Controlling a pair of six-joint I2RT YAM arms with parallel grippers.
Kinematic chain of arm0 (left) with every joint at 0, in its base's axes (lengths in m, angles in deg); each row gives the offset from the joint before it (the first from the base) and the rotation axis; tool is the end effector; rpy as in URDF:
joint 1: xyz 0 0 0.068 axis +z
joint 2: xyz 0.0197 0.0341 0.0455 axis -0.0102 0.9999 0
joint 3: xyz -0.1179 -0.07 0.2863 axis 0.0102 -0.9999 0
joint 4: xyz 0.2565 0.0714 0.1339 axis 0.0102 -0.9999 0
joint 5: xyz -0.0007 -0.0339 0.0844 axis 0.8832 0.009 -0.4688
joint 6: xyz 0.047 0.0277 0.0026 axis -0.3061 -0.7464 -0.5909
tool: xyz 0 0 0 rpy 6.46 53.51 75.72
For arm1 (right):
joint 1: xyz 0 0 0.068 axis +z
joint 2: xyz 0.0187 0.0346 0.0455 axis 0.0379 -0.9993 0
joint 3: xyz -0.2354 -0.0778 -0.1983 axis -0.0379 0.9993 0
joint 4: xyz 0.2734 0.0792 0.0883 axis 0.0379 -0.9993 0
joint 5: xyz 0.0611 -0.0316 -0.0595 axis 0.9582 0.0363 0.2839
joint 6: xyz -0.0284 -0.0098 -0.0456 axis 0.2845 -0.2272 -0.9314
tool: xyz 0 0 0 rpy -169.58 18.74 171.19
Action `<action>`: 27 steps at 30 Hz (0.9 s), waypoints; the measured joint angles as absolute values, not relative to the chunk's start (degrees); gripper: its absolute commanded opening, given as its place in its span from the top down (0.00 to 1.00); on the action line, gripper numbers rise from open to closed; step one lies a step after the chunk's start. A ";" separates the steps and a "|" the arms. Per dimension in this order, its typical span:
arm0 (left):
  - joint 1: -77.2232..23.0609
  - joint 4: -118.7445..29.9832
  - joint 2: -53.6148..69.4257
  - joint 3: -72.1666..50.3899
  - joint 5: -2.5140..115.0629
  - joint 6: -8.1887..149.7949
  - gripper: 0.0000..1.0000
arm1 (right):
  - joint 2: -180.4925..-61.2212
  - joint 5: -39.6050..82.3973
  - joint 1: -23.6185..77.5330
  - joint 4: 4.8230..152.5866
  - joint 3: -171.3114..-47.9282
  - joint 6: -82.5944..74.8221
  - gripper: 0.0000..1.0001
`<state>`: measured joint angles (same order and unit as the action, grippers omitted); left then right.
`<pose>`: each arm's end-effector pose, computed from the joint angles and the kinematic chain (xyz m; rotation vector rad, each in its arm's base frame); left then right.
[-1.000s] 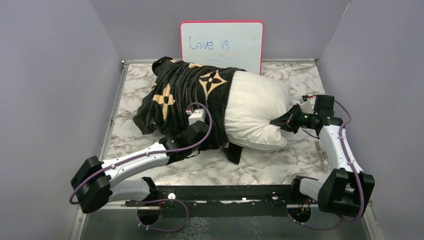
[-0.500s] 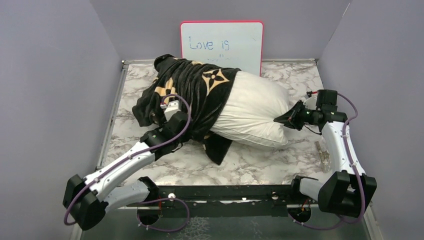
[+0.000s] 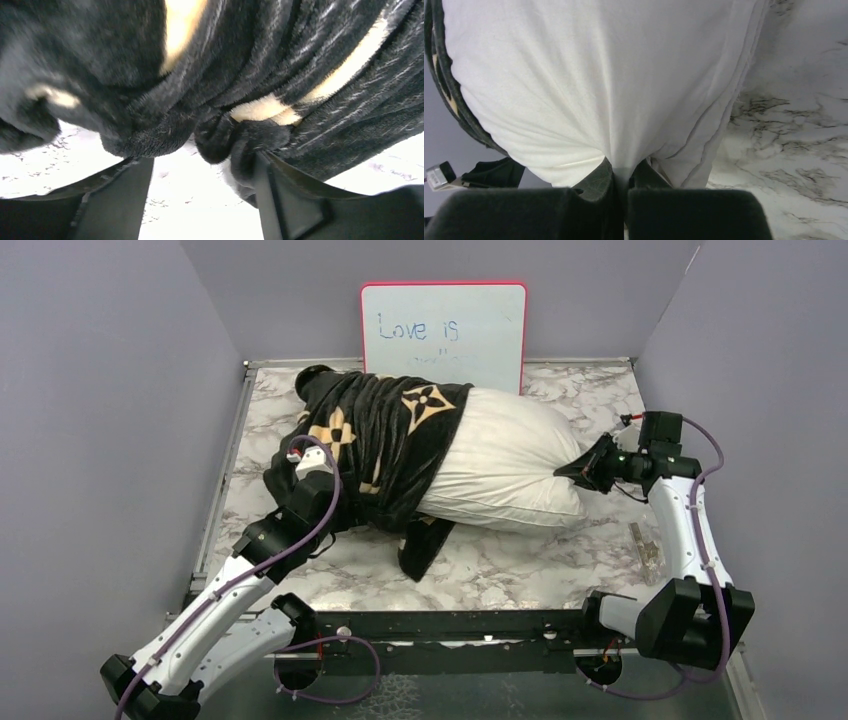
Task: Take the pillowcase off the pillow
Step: Remove the pillow from the pillowcase.
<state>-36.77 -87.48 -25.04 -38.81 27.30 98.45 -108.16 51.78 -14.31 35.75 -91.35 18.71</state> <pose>0.1343 -0.0822 0.3230 -0.2507 2.2083 -0.3228 0.2544 -0.0317 0.3224 0.6213 2.4035 0.9590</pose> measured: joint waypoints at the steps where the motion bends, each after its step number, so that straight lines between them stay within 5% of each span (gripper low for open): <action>1: -36.53 -87.48 -25.11 -38.79 28.03 97.40 0.20 | -108.00 51.03 -14.55 35.75 -91.35 18.47 0.99; 9: -36.22 -89.29 -21.85 -34.13 27.78 94.47 0.09 | -107.22 48.67 -14.99 35.75 -91.35 17.68 0.99; 14: -35.87 -90.01 -14.07 -30.63 23.57 94.45 0.15 | -107.22 47.03 -15.36 35.73 -91.37 17.24 1.00; 16: -35.61 -89.99 -9.94 -30.02 22.15 94.03 0.23 | -107.22 46.84 -15.36 35.73 -91.37 17.13 0.99; 23: -32.63 -89.20 -4.96 -29.67 21.84 91.80 0.87 | -107.22 46.68 -15.36 35.49 -91.37 17.05 0.99; 27: -28.98 -89.14 -7.01 -29.67 21.80 91.01 1.00 | -107.39 46.42 -15.36 35.42 -91.41 17.05 0.99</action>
